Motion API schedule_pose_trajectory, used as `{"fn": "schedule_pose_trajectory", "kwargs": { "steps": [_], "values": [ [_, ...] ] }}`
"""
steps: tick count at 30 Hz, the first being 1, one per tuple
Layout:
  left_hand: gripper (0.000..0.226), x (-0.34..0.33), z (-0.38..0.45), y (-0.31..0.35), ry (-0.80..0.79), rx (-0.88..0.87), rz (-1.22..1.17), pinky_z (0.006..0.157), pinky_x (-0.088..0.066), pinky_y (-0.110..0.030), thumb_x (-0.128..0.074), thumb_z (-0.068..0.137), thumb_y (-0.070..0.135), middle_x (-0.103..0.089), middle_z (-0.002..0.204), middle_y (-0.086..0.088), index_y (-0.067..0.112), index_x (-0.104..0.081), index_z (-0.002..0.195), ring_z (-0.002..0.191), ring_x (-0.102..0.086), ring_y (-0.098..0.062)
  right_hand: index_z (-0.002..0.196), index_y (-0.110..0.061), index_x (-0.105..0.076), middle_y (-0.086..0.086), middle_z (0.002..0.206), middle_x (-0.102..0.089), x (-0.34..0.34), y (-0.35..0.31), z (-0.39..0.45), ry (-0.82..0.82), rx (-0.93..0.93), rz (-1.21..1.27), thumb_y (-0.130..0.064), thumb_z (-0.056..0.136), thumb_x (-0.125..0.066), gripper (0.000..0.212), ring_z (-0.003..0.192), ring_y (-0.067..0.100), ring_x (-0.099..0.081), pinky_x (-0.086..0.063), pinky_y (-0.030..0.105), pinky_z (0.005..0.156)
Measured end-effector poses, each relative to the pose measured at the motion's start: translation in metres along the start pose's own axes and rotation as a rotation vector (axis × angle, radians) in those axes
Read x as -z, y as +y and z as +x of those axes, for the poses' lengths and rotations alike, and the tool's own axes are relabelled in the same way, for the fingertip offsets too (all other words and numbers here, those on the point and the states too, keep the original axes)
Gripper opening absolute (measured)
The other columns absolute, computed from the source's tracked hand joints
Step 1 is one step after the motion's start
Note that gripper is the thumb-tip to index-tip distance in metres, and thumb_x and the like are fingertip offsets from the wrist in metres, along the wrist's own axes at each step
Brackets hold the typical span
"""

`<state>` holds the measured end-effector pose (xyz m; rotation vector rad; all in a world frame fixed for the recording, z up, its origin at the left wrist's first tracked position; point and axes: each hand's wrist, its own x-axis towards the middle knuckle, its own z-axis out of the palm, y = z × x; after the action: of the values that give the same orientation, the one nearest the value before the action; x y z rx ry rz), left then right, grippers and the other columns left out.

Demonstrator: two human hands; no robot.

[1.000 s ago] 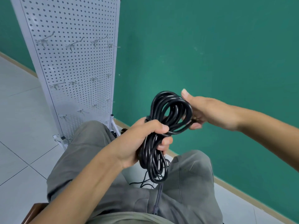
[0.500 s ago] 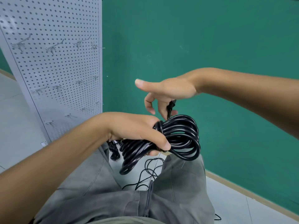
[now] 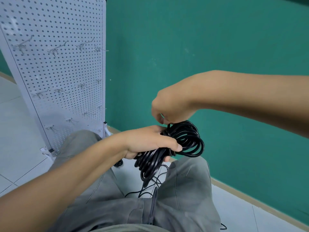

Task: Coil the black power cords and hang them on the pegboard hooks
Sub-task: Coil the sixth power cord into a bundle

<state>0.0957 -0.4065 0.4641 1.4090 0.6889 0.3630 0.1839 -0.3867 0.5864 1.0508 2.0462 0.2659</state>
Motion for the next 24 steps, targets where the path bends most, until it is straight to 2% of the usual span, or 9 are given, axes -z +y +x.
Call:
{"fn": "schedule_pose_trajectory", "kwargs": {
  "steps": [2, 4, 6, 8, 11, 14, 18, 21, 24],
  "values": [
    [0.014, -0.002, 0.001, -0.003, 0.025, 0.004, 0.0, 0.049, -0.045, -0.022, -0.071, 0.092, 0.017, -0.058, 0.064, -0.005, 0.016, -0.06, 0.084, 0.052, -0.052, -0.014, 0.111, -0.012, -0.073, 0.008, 0.102, -0.073, -0.001, 0.0, -0.001, 0.0, 0.009, -0.058, -0.019, 0.098, -0.055, 0.023, 0.069, 0.02, -0.047, -0.029, 0.026, 0.047],
    [0.018, -0.001, 0.001, -0.005, 0.055, 0.02, -0.01, 0.046, -0.044, -0.02, -0.066, 0.096, 0.015, -0.057, 0.063, -0.005, 0.016, -0.058, 0.08, 0.048, -0.052, -0.013, 0.097, -0.012, -0.074, 0.009, 0.085, -0.068, -0.005, 0.0, -0.002, 0.032, 0.022, -0.064, -0.019, 0.096, -0.058, 0.017, 0.06, 0.02, -0.044, -0.028, 0.026, 0.045],
    [0.022, 0.001, 0.004, -0.007, 0.09, 0.014, -0.008, 0.047, -0.041, -0.021, -0.07, 0.093, 0.021, -0.058, 0.064, -0.006, 0.017, -0.058, 0.074, 0.051, -0.051, -0.018, 0.07, -0.012, -0.061, 0.009, 0.067, -0.055, -0.007, 0.002, -0.003, 0.12, 0.009, -0.026, -0.005, 0.086, -0.053, 0.019, 0.06, 0.027, -0.042, -0.029, 0.026, 0.048],
    [0.021, 0.004, 0.006, -0.009, 0.129, -0.009, -0.033, 0.052, -0.038, -0.024, -0.072, 0.087, 0.026, -0.058, 0.066, -0.007, 0.017, -0.058, 0.073, 0.059, -0.047, -0.026, 0.06, -0.013, -0.042, 0.006, 0.06, -0.041, -0.008, 0.004, -0.005, 0.217, 0.001, -0.012, 0.003, 0.077, -0.049, 0.024, 0.063, 0.03, -0.041, -0.032, 0.03, 0.052],
    [0.024, 0.008, 0.01, -0.01, 0.206, -0.029, -0.104, 0.049, -0.038, -0.024, -0.067, 0.095, 0.019, -0.056, 0.064, -0.006, 0.016, -0.056, 0.074, 0.054, -0.045, -0.02, 0.063, -0.015, -0.033, 0.004, 0.065, -0.043, -0.012, 0.004, -0.005, 0.359, 0.049, -0.128, 0.004, 0.078, -0.051, 0.03, 0.067, 0.032, -0.051, -0.043, 0.035, 0.064],
    [0.023, 0.01, 0.01, -0.013, 0.281, -0.083, -0.122, 0.054, -0.035, -0.029, -0.068, 0.093, 0.018, -0.054, 0.064, -0.004, 0.019, -0.057, 0.072, 0.06, -0.046, -0.021, 0.076, -0.018, -0.042, 0.0, 0.082, -0.052, -0.02, 0.005, 0.0, 0.46, 0.068, -0.269, -0.005, 0.087, -0.051, 0.02, 0.085, 0.029, -0.059, -0.037, 0.035, 0.079],
    [0.022, 0.017, 0.008, -0.011, 0.42, -0.128, -0.033, 0.065, -0.04, -0.033, -0.068, 0.093, 0.015, -0.059, 0.064, -0.003, 0.015, -0.057, 0.074, 0.069, -0.052, -0.024, 0.088, -0.02, -0.048, -0.005, 0.082, -0.038, -0.019, 0.008, -0.002, 0.482, 0.069, -0.21, -0.007, 0.091, -0.047, 0.013, 0.087, 0.023, -0.049, -0.032, 0.032, 0.077],
    [0.018, 0.021, 0.006, -0.008, 0.506, -0.129, 0.023, 0.071, -0.043, -0.033, -0.073, 0.091, 0.02, -0.067, 0.069, -0.004, 0.013, -0.061, 0.079, 0.068, -0.058, -0.019, 0.093, -0.012, -0.063, -0.001, 0.086, -0.055, -0.022, 0.019, 0.002, 0.574, 0.109, -0.059, -0.003, 0.088, -0.054, 0.014, 0.088, 0.026, -0.054, -0.048, 0.04, 0.076],
    [0.018, 0.022, 0.001, -0.005, 0.506, -0.08, -0.077, 0.063, -0.045, -0.025, -0.078, 0.089, 0.029, -0.07, 0.08, -0.004, 0.017, -0.065, 0.089, 0.068, -0.061, -0.015, 0.085, -0.01, -0.07, 0.003, 0.076, -0.061, -0.034, 0.026, 0.007, 0.766, 0.161, 0.057, 0.003, 0.082, -0.052, 0.022, 0.077, 0.024, -0.045, -0.044, 0.037, 0.069]
  ]
}}
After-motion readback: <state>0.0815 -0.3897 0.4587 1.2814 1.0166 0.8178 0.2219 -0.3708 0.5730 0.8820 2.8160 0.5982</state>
